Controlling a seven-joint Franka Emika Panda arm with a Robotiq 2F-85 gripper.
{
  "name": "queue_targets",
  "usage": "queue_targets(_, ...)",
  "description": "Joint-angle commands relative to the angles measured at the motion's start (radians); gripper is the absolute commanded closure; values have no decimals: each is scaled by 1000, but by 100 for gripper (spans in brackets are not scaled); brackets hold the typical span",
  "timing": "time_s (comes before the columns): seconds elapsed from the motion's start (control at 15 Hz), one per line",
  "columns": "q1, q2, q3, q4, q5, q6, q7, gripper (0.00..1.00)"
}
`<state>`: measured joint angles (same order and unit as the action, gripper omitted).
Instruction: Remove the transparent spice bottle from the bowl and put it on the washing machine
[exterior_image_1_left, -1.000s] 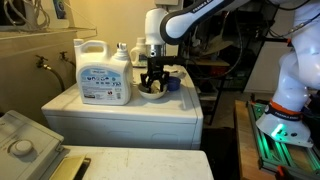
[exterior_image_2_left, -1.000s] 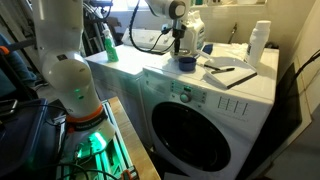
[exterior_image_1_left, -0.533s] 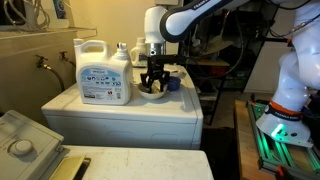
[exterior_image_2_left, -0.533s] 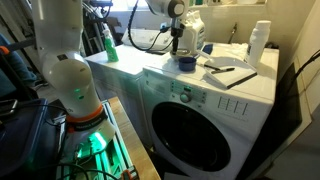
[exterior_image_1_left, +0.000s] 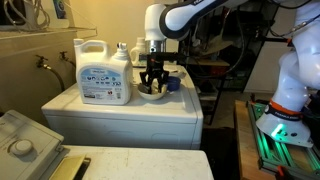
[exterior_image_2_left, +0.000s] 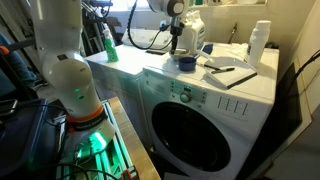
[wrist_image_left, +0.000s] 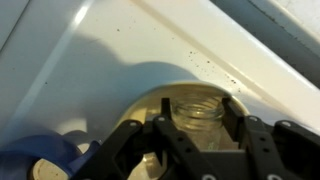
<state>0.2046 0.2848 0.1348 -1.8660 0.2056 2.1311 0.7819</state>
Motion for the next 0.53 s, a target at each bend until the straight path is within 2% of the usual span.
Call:
queue_targets(0.0,-70,-105,14,-20,217,-66,-147,72)
queue_targets(0.13,-93,-126,-1,8,313,-144,-196,72)
queue_targets(0.47,-134,-94,-35,91,441,-339,-229,72)
